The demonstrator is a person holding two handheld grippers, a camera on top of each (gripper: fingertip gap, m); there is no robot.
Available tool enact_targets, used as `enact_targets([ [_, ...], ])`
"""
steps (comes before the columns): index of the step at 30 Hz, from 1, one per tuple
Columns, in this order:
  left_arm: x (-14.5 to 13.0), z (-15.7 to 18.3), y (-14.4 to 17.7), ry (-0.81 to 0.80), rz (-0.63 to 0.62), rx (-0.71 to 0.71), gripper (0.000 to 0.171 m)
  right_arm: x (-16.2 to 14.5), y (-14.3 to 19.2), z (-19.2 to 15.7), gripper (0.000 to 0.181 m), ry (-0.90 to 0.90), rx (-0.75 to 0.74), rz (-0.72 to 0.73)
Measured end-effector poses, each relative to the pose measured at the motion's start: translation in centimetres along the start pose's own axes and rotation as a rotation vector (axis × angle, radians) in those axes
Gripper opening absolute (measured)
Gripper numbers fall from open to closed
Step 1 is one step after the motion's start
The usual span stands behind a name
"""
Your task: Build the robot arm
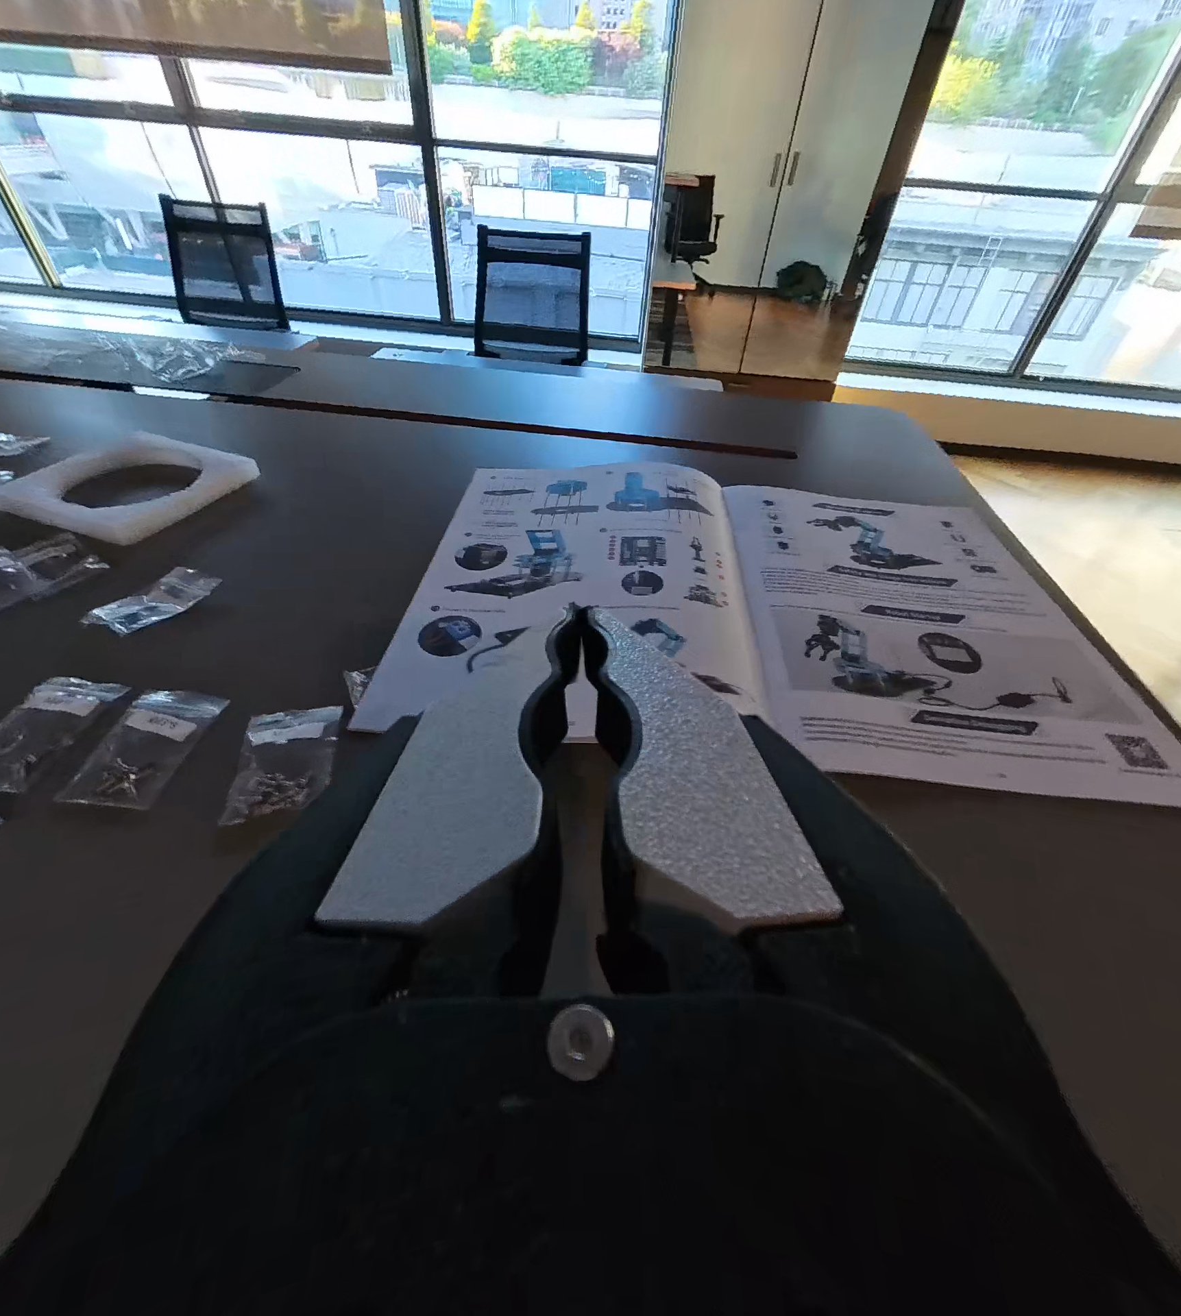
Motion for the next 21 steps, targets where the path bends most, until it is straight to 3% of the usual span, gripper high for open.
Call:
enact_targets([
  [5,1.6,-0.7,0.3,-0.023,0.051,-0.023,0.021,-0.2,0.8,-0.8,0.0,-0.021,-0.003,-0.009],
  [10,3.0,1.9,-0.5,-0.041,0.078,-0.04,0.021,-0.2,1.7,1.0,0.0,-0.039,0.043,-0.013],
  [16,4.9,9.1,-2.4,-0.068,0.093,-0.028,0.02,0.3,2.0,5.4,0.0,0.034,0.131,0.014],
  [21,5.6,18.1,-4.6,-0.023,0.134,0.019,0.02,1.2,1.7,10.8,0.004,0.192,0.251,0.061],
])
Point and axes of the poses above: each gripper's, where its closed fingertips meet, y back along the fingers, x out of its top, z = x × y across the jaws, the point moved 5 cm from there along y, back along the fingers, and after that the axes turned 3 degrees about -y, right-handed, at the moved point
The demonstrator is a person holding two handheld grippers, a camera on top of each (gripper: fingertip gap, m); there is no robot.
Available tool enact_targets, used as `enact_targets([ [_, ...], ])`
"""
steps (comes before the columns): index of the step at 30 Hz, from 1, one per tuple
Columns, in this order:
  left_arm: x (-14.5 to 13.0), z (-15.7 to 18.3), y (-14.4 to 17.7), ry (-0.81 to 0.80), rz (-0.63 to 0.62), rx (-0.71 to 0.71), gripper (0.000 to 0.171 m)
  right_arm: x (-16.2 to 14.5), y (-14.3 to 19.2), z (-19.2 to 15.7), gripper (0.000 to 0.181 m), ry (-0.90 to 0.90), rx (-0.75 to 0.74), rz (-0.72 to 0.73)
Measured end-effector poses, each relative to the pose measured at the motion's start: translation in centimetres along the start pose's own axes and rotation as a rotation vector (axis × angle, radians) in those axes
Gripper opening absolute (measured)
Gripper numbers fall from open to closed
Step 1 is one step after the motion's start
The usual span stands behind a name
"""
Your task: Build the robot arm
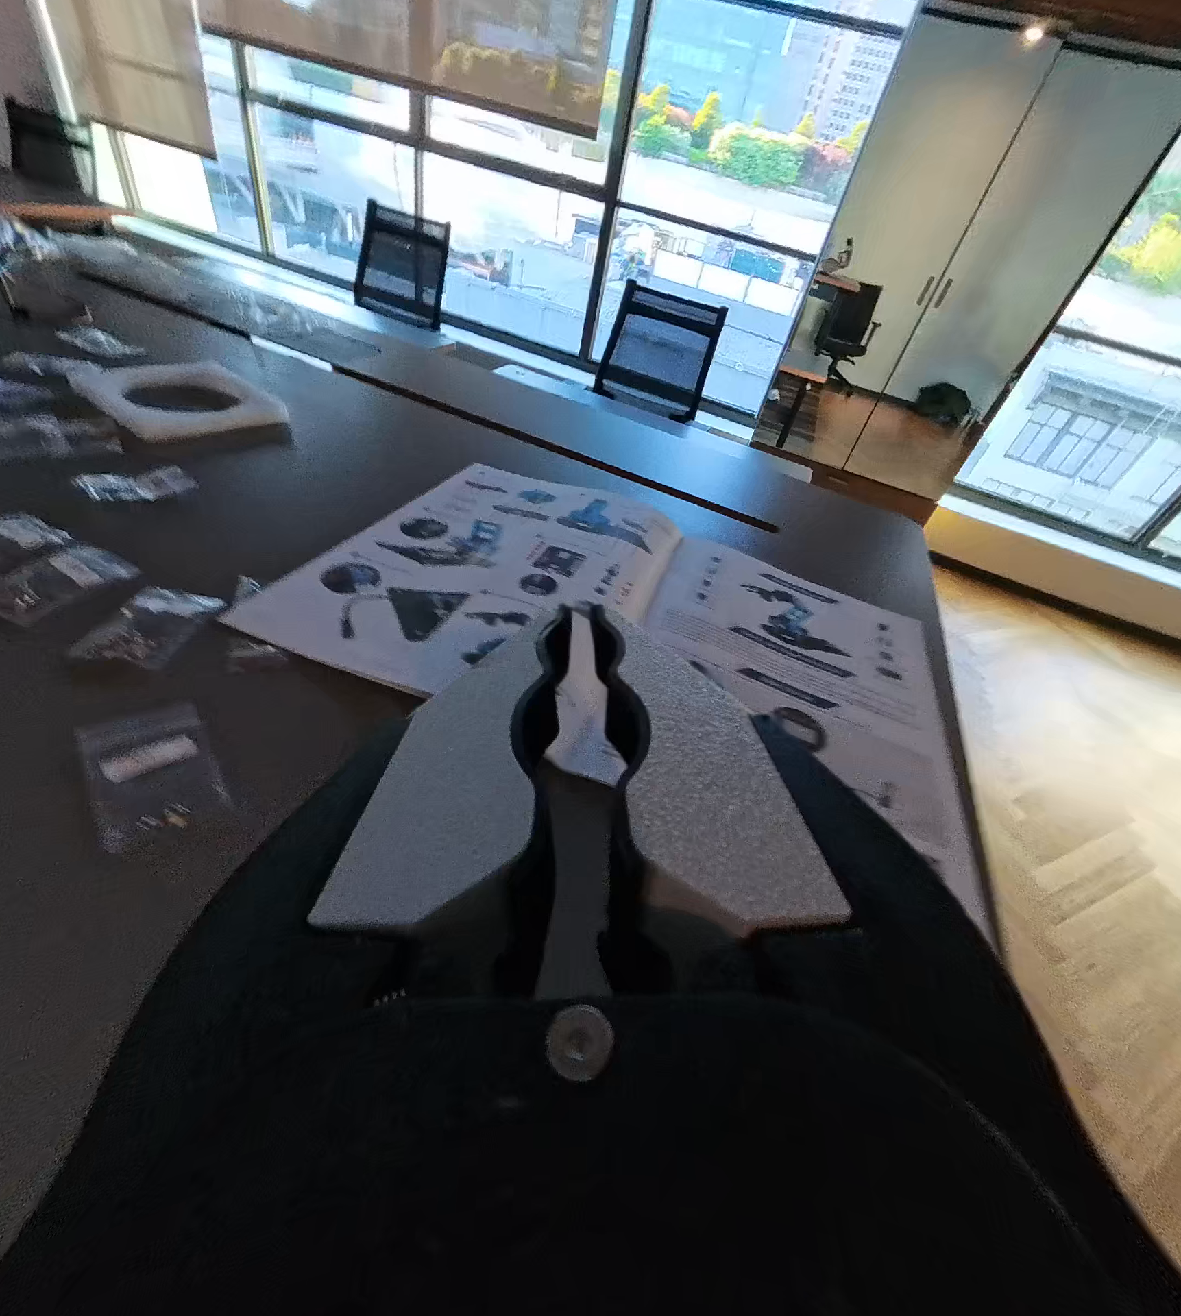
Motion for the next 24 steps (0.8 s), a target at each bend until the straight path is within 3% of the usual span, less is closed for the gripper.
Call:
enact_targets([
  [5,0.4,8.7,-2.6,0.123,0.056,0.02,0.021,-1.7,-0.2,6.2,0.019,0.011,0.081,-0.005],
  [9,2.5,13.9,-3.4,0.173,0.064,0.04,0.022,-1.8,-2.6,8.0,0.025,-0.107,0.262,0.017],
  [17,4.9,20.2,-3.9,0.085,0.005,0.151,0.022,-2.5,-6.9,6.4,0.036,-0.361,0.574,0.041],
  [24,2.8,22.4,-4.0,0.084,-0.085,0.239,0.021,-3.1,-7.4,5.3,0.02,-0.388,0.599,0.106],
])
Point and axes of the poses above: each gripper's, where its closed fingertips meet, y back along the fingers, x out of its top, z = x × y across the jaws, the point moved 5 cm from there along y, back along the fingers, and after that the axes turned 3 degrees about -y, right-handed, at the moved point
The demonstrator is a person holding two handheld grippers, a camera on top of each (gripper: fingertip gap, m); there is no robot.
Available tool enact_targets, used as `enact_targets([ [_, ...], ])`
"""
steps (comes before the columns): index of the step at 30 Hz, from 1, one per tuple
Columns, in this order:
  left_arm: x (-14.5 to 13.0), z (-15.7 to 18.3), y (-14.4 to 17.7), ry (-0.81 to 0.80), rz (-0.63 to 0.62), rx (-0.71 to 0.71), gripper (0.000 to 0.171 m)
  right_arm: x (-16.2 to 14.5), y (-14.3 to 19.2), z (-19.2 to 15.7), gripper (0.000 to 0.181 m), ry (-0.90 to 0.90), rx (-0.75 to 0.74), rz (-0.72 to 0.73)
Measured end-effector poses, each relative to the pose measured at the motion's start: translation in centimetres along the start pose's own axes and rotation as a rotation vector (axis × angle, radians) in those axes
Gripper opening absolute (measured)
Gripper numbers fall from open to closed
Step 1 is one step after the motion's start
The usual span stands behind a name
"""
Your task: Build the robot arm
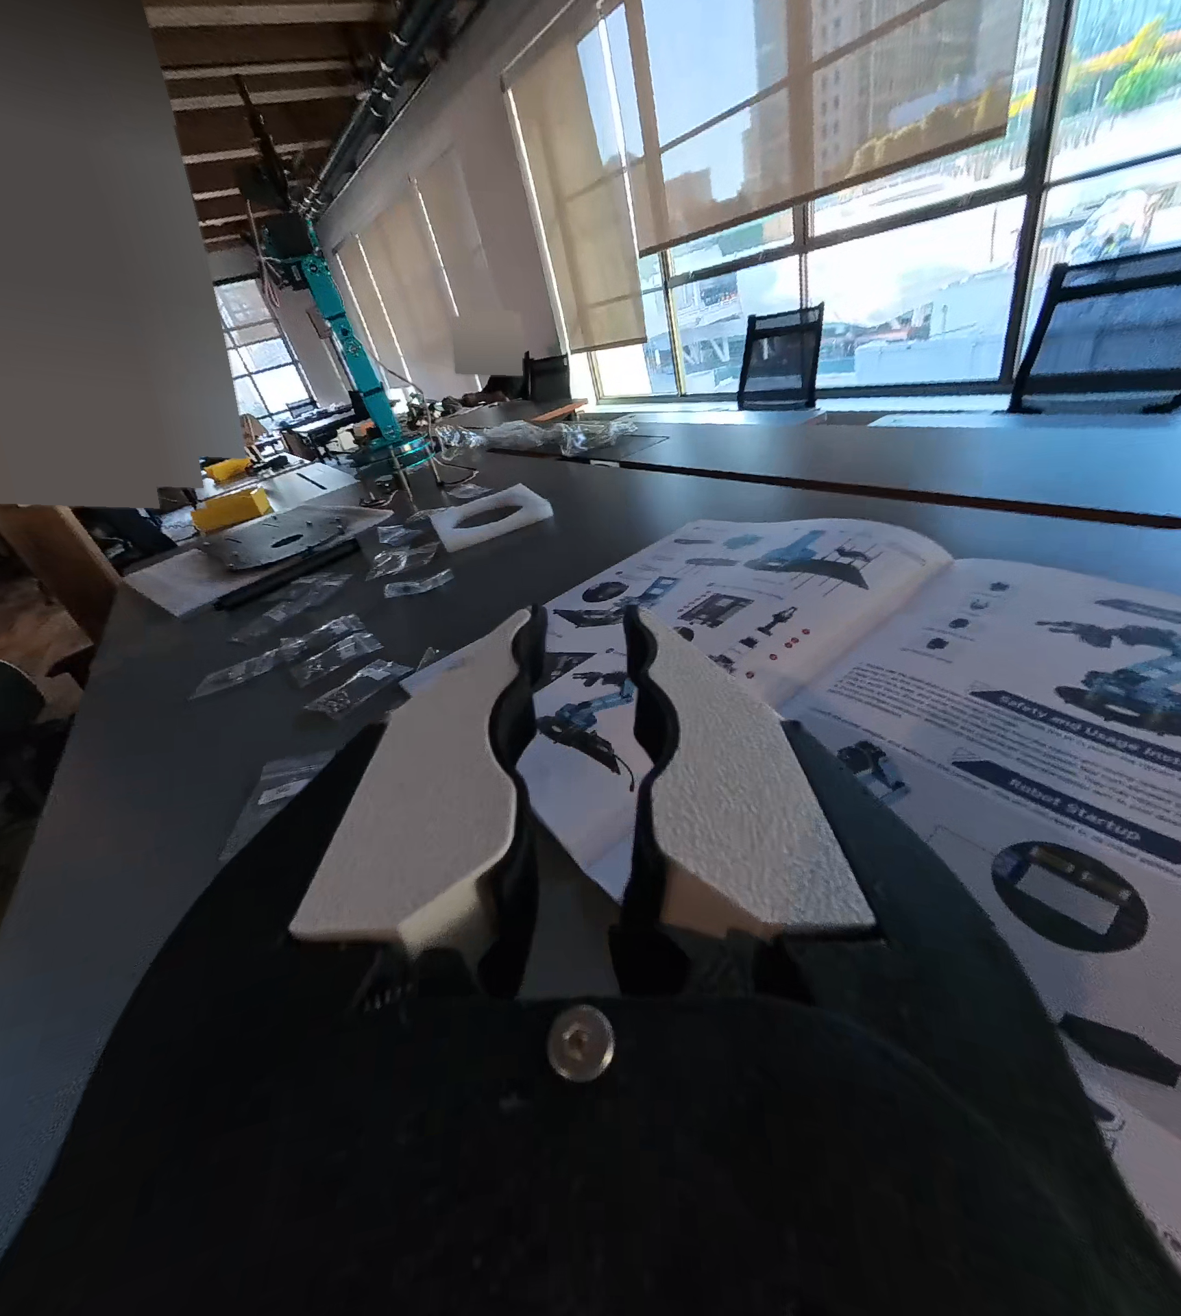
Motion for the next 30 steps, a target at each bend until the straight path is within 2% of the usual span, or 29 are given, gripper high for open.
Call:
enact_targets([
  [8,-0.6,0.3,-0.9,0.01,-0.022,0.038,0.02,-1.8,-1.4,-1.0,0.012,0.045,0.049,-0.088],
  [30,-0.4,1.0,-1.1,0.005,0.007,0.045,0.016,-1.7,-1.4,-0.8,0.008,0.038,0.058,-0.077],
])
Point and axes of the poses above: each gripper's, where its closed fingertips meet, y back along the fingers, x out of its top, z = x × y across the jaws, the point moved 5 cm from there along y, back along the fingers, and after that the axes turned 3 degrees about -y, right-handed, at the moved point
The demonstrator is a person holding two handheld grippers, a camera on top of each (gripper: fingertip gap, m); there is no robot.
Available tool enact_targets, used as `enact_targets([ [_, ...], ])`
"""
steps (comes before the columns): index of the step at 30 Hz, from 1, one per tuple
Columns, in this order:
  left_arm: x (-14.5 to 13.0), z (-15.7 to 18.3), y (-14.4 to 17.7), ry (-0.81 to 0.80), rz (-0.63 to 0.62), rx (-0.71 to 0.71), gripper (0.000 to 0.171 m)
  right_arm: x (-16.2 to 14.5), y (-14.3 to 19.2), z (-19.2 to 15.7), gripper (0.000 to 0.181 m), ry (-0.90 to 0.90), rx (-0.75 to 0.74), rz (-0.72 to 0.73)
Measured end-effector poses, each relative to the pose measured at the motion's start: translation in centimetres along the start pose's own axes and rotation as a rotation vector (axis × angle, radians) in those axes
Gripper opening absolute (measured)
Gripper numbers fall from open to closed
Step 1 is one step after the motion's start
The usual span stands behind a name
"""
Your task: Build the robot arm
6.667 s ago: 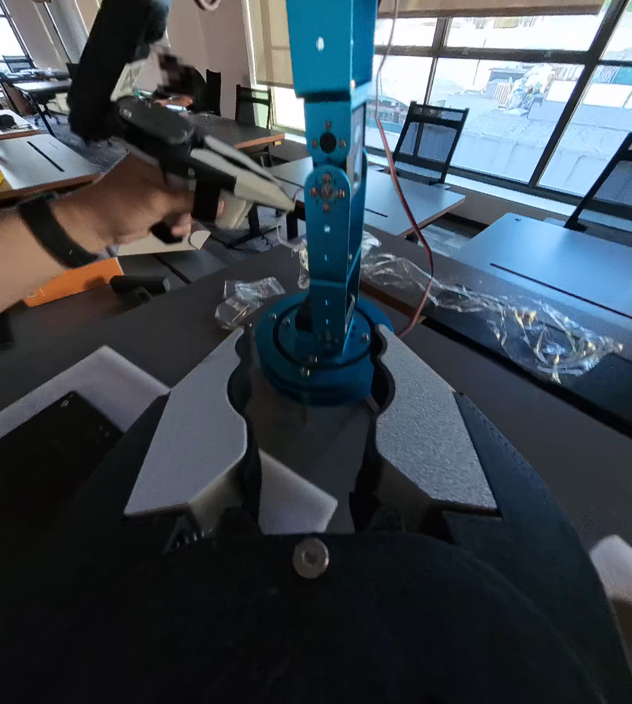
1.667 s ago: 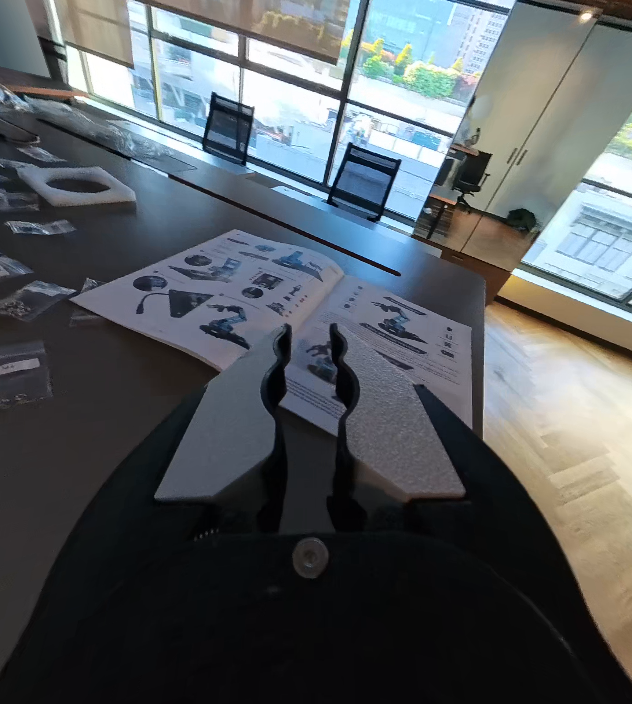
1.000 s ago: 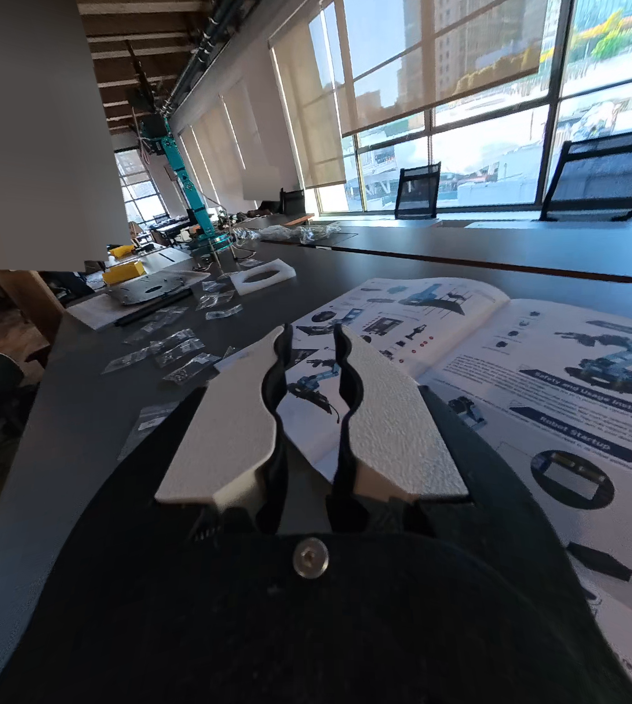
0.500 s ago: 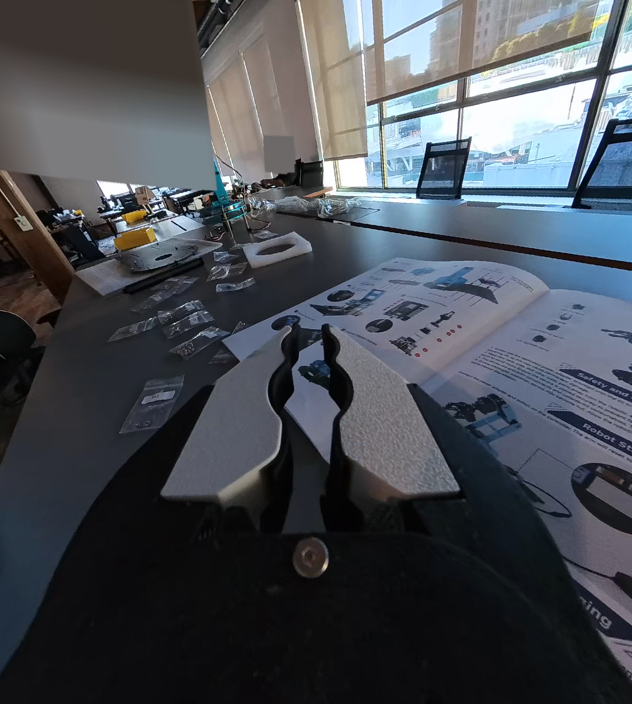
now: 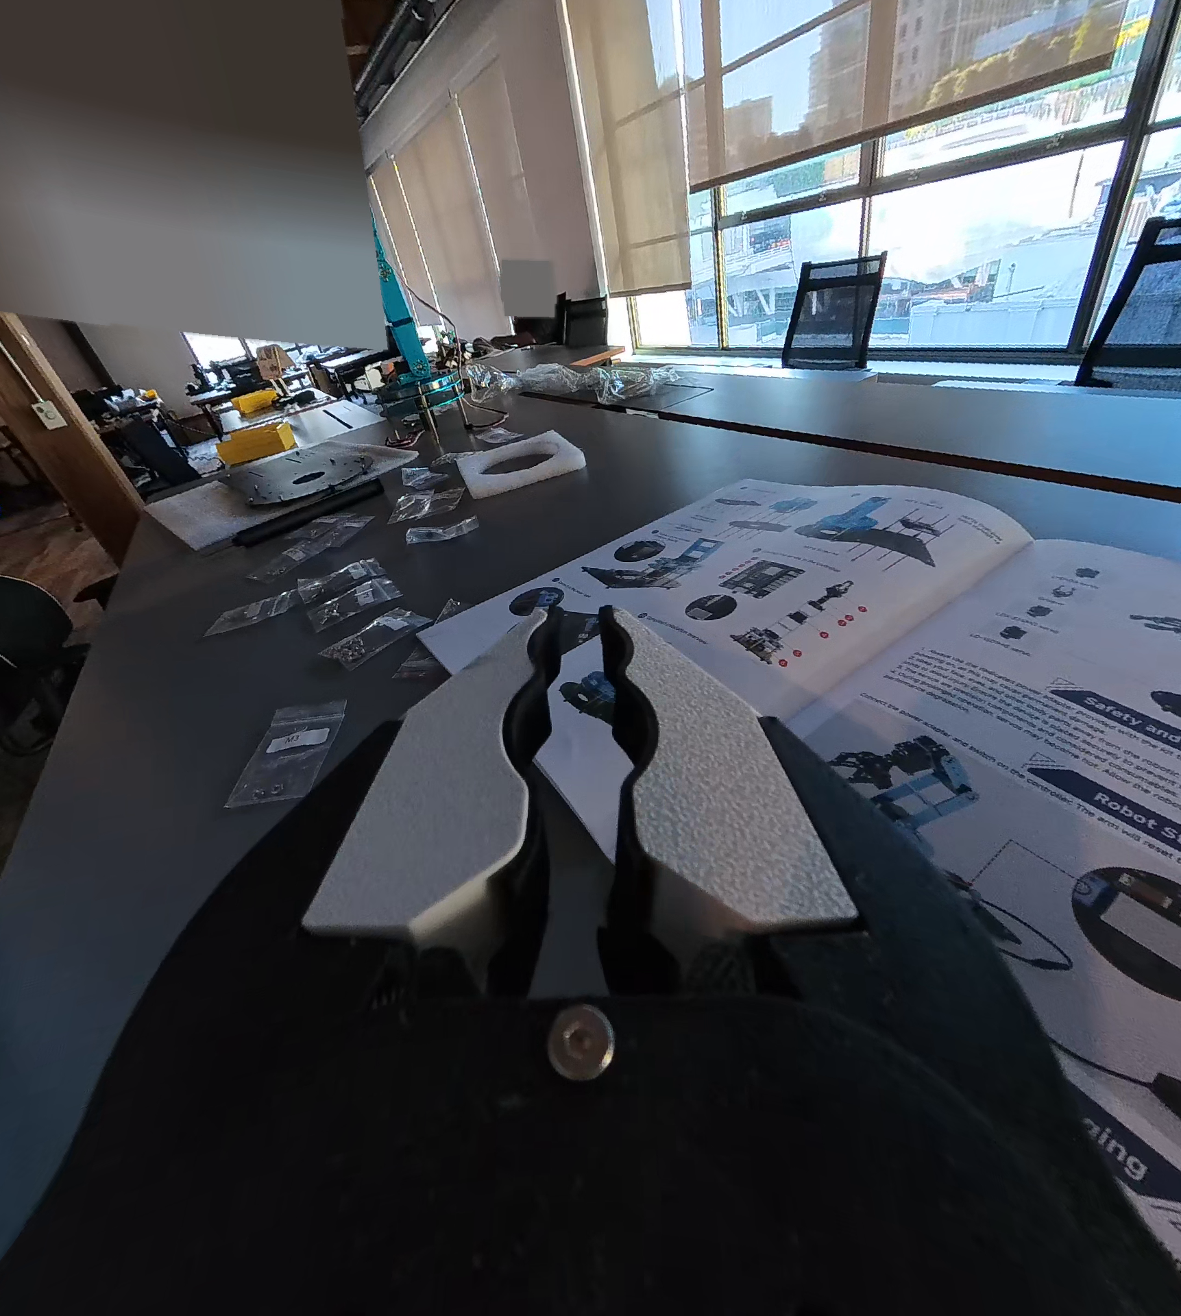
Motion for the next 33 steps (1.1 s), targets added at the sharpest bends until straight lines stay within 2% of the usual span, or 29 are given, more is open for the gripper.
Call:
enact_targets([
  [33,0.8,-0.5,1.8,-0.009,0.026,0.01,0.014,0.0,0.0,0.1,0.008,-0.015,0.0,-0.005],
])
Point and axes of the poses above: each gripper's, where its closed fingertips meet, y back along the fingers, x out of its top, z = x × y across the jaws, the point moved 5 cm from there along y, back along the fingers, and after that the axes turned 3 degrees about -y, right-handed, at the moved point
